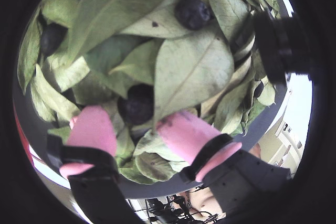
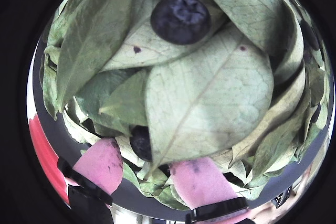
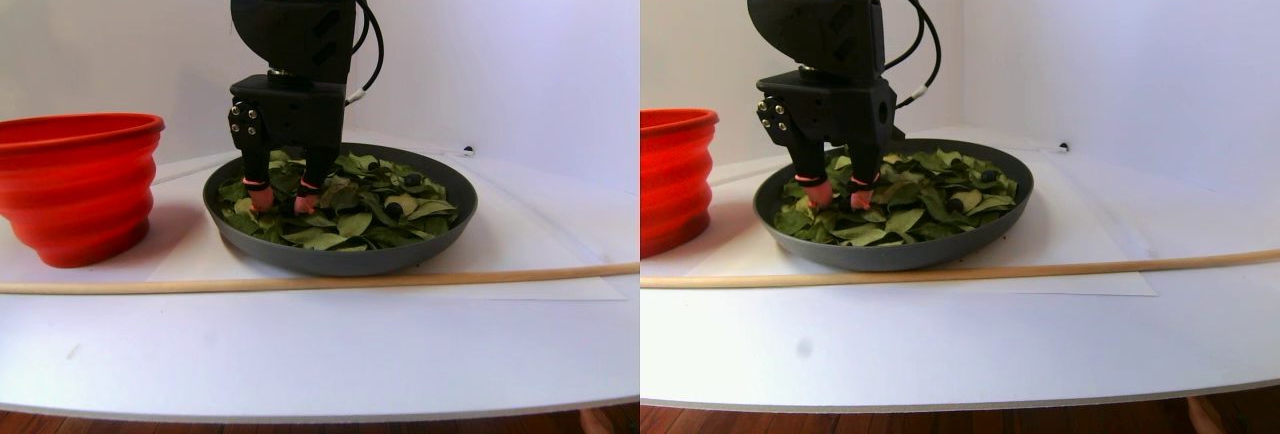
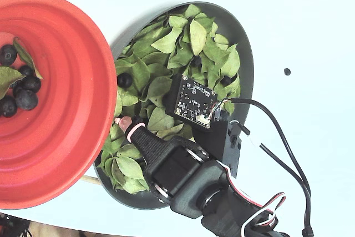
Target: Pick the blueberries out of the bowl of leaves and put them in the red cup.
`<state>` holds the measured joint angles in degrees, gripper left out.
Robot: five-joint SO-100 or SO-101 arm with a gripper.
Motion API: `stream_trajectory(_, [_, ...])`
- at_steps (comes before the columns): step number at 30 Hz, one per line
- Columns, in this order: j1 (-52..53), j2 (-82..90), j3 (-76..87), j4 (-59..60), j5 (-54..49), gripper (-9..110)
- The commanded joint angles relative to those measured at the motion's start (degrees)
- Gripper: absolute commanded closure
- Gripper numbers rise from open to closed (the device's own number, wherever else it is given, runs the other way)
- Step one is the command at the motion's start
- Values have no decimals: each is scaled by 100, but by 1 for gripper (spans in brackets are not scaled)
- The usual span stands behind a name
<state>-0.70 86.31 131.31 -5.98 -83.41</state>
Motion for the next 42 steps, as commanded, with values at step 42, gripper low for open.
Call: stream_trajectory(42, [70,-396,-185,-413,-176,89])
